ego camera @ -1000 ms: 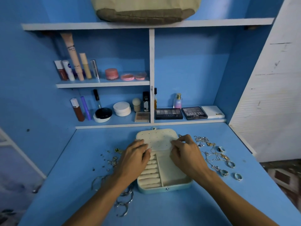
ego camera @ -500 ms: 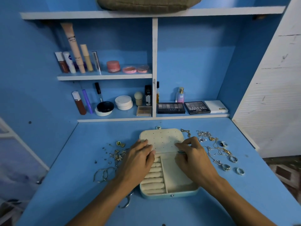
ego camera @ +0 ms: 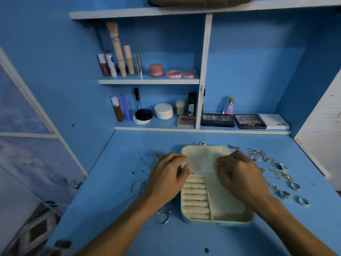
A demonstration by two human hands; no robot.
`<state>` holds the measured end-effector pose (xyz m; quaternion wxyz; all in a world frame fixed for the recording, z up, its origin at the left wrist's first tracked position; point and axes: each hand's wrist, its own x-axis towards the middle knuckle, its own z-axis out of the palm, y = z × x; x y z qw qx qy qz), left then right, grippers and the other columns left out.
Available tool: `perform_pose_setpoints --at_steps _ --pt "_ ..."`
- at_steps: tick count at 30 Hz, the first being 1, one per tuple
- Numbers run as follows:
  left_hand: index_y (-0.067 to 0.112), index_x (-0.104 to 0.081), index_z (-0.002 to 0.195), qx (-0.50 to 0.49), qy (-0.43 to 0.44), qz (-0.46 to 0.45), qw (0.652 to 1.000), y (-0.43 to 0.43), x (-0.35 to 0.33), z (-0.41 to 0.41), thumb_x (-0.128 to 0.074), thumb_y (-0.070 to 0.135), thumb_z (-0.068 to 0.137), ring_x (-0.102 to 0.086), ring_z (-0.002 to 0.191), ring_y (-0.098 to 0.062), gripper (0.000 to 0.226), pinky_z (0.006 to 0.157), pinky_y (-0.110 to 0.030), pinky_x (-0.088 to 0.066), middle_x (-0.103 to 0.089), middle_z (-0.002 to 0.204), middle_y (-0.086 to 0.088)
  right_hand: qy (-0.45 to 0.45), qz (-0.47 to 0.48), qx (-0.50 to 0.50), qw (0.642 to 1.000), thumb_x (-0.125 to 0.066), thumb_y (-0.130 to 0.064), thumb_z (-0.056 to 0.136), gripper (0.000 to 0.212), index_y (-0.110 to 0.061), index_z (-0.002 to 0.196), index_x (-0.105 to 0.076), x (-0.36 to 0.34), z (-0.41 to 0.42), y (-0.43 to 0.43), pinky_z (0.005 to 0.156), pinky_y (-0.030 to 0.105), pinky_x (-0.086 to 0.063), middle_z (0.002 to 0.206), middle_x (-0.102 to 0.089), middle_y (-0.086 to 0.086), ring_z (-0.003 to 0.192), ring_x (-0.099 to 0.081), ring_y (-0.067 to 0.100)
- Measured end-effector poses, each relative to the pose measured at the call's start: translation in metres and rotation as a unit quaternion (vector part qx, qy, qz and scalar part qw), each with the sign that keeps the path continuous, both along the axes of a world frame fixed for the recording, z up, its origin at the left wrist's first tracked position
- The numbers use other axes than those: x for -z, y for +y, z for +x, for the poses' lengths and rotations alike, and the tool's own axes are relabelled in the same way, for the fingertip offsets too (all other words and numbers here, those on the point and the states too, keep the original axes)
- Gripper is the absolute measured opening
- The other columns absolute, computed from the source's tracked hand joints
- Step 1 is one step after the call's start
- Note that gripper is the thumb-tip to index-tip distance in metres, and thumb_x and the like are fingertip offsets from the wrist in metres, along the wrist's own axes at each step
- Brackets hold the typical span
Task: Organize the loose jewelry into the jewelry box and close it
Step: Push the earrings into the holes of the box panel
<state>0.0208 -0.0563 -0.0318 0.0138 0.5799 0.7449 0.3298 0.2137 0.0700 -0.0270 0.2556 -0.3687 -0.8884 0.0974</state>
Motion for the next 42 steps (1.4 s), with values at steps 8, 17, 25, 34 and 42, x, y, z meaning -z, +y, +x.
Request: perform_pose_setpoints --at_steps 8,17,25,34,42 --pt "0.017 -0.073 0.11 -0.116 -0.023 0.055 0.991 -0.039 0.008 -0.069 -0.053 0.035 0.096 -0.065 0.089 -0.013 0.03 0.078 -0.036 -0.057 -0.068 0.101 0.007 0.008 0.013 -0.143 0.99 -0.07 -0.017 0.086 0.014 -0.023 0.096 -0.077 -0.014 -0.081 -0.014 0.073 0.041 -0.055 0.089 -0.067 0.006 0.08 -0.065 0.034" --pt "0.012 -0.073 0.114 -0.126 0.022 0.035 0.991 -0.049 0.025 -0.096 -0.065 0.014 0.096 -0.065 0.096 -0.022 0.02 0.083 -0.033 -0.054 -0.07 0.102 -0.002 -0.074 -0.053 -0.217 0.972 -0.069 -0.026 0.09 0.022 -0.029 0.11 -0.076 -0.017 -0.134 -0.015 0.087 0.038 -0.053 0.104 -0.068 0.001 0.094 -0.065 0.022" --pt "0.015 -0.073 0.115 -0.105 0.033 0.037 0.993 -0.046 0.029 -0.095 -0.066 0.014 0.096 -0.061 0.094 -0.024 0.021 0.08 -0.031 -0.051 -0.068 0.099 0.0 -0.107 -0.091 -0.231 0.963 -0.074 -0.034 0.084 0.023 -0.033 0.107 -0.076 -0.012 -0.141 -0.016 0.089 0.036 -0.049 0.101 -0.067 -0.005 0.093 -0.062 0.016" --pt "0.013 -0.072 0.117 -0.112 -0.002 0.051 0.992 -0.045 0.033 -0.099 -0.064 0.013 0.097 -0.062 0.097 -0.02 0.021 0.083 -0.028 -0.049 -0.068 0.103 -0.001 -0.079 -0.098 -0.23 0.965 -0.078 -0.032 0.083 0.017 -0.028 0.099 -0.078 -0.007 -0.139 -0.014 0.085 0.042 -0.054 0.094 -0.068 -0.007 0.086 -0.064 0.015" --pt "0.013 -0.073 0.116 -0.107 -0.024 0.074 0.991 -0.045 0.03 -0.099 -0.063 0.009 0.097 -0.065 0.092 -0.017 0.022 0.082 -0.032 -0.055 -0.069 0.102 0.001 -0.102 -0.067 -0.21 0.97 -0.066 -0.03 0.091 0.013 -0.03 0.097 -0.077 -0.006 -0.14 -0.019 0.09 0.037 -0.044 0.096 -0.069 -0.012 0.092 -0.062 0.012"
